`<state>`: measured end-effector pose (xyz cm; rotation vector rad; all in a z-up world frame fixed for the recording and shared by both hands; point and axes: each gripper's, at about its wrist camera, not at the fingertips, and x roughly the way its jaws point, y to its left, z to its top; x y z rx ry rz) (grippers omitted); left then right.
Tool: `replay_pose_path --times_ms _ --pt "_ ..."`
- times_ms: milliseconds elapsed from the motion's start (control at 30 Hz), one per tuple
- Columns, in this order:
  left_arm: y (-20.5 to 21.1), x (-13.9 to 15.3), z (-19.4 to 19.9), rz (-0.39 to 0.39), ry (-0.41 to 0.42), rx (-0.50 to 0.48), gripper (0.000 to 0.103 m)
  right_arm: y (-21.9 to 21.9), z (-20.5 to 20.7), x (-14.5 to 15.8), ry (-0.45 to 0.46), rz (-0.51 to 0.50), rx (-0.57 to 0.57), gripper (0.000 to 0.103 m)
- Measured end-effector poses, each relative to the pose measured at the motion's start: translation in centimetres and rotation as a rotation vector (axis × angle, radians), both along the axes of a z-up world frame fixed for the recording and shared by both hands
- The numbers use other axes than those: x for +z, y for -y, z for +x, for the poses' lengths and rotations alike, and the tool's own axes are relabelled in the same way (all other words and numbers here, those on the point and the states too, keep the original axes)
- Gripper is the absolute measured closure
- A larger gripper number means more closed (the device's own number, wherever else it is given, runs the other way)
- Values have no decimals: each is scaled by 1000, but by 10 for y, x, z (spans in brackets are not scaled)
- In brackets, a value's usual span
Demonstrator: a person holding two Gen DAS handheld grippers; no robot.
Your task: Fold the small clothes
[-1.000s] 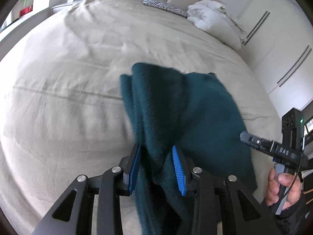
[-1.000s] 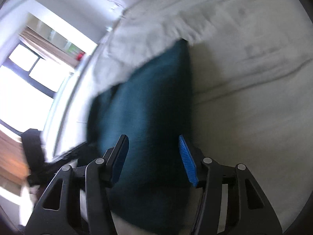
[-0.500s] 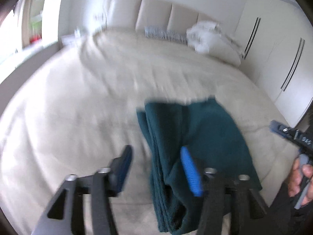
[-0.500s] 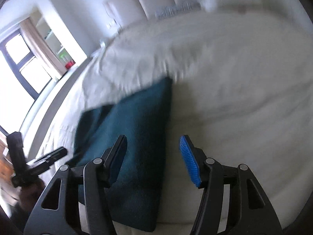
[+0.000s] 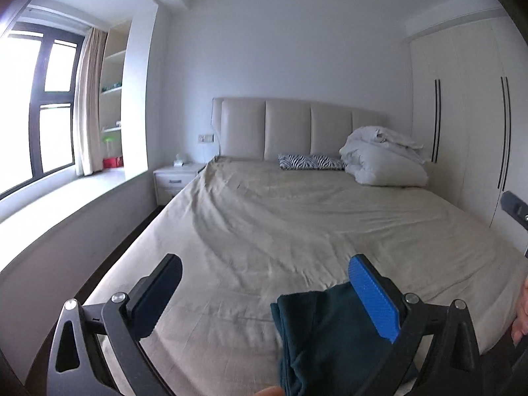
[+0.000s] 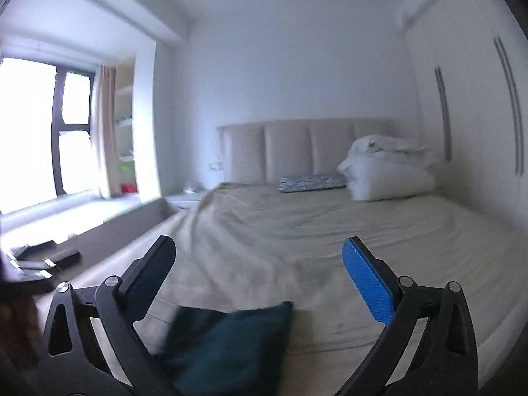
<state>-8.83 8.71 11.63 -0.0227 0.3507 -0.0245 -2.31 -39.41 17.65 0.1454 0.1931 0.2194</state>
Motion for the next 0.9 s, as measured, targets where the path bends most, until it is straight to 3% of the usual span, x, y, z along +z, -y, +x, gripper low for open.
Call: replay_pose_path --times_ms 100,167,333,500,600,900 --pt "6 -2 0 28 -34 23 0 -2 6 4 -99 54 35 0" --pt "10 -14 8 37 -103 26 0 -10 10 0 -141 39 35 0" --pt "18 -62 31 10 -335 35 0 -33 30 -33 -267 -42 -23 0" --pt "25 -115 42 31 -476 49 0 -53 52 -89 -480 -206 -118 0" --pt "26 -141 43 47 -516 65 0 -53 74 -132 -608 -207 -137 0" --pt "17 -170 50 44 -558 101 0 -49 86 -197 -704 -170 -171 0"
